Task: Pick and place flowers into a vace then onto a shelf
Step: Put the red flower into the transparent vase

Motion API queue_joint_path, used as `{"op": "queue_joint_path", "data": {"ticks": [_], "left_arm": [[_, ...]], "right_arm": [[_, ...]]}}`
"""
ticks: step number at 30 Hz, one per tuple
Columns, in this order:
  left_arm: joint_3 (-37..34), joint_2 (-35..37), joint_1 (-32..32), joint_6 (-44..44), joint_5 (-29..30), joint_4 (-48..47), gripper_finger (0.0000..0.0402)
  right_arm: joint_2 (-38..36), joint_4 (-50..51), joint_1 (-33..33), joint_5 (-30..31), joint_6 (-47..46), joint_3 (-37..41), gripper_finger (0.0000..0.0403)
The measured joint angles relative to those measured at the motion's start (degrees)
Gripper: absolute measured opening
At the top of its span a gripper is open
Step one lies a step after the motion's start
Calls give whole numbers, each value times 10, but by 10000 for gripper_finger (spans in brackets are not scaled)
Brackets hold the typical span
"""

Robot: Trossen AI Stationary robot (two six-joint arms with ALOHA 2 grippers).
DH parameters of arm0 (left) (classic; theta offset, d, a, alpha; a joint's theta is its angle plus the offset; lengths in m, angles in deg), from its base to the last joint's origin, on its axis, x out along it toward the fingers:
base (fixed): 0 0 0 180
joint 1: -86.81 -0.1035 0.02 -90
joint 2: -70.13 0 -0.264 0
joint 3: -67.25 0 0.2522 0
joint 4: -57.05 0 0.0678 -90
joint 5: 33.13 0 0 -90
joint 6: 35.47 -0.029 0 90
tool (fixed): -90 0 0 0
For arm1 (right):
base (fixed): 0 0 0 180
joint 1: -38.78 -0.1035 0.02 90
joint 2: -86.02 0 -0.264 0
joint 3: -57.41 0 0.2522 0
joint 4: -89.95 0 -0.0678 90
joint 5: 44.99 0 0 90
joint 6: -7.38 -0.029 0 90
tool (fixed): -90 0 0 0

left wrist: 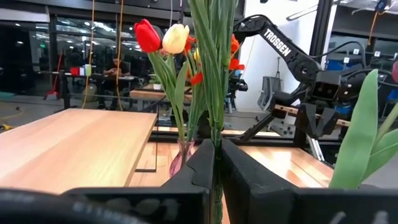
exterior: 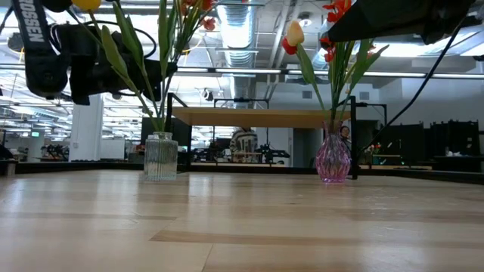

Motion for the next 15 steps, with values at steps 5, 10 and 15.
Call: {"op": "queue_joint_path", "data": {"ticks": [5,10,15], "left_arm": [[0,-23,0,4,0,18,0],[0,-32,1,4,0,20,0],[0,-32,6,-2,0,20,0]], "right_arm": [[0,0,0,0,0,0,1],[0,0,0,0,0,0,1],[0,0,0,0,0,0,1]]}}
